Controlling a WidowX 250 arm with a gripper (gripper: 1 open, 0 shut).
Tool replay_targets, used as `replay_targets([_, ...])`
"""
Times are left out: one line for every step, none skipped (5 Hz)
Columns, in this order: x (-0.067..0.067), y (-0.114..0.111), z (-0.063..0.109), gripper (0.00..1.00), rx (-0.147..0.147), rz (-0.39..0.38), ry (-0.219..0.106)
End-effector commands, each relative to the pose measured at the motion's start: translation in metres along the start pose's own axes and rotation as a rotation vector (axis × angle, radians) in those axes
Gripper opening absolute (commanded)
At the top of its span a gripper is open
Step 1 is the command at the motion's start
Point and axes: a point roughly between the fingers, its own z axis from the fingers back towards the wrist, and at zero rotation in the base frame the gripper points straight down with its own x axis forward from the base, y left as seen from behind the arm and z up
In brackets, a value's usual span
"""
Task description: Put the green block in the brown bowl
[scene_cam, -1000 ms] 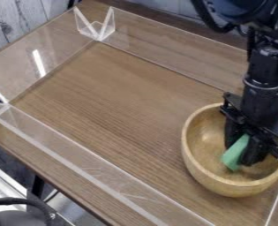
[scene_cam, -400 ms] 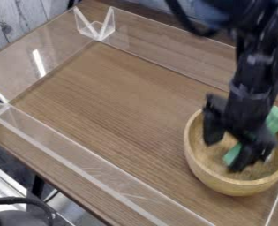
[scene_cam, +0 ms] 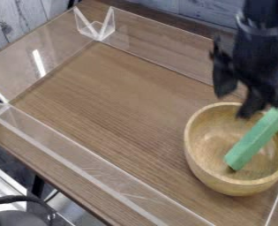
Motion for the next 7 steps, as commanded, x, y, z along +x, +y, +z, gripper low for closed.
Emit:
replay_targets([0.004, -0.004, -0.003, 0.0, -0.019, -0.064, -0.049])
replay_targets([0.004, -0.011, -0.024, 0.0, -0.057, -0.067, -0.035])
replay_targets([0.004, -0.017, -0.045, 0.0, -0.084, -0.069, -0.027])
replay_targets([0.004, -0.019, -0.057, 0.0, -0.113, -0.091, -0.016])
replay_targets([0.006, -0.018, -0.059, 0.0, -0.134, -0.103, -0.012])
replay_targets([0.007, -0.019, -0.058, 0.0, -0.114, -0.12, -0.017])
replay_targets([0.007, -0.02, -0.056, 0.0, -0.095, -0.137, -0.022])
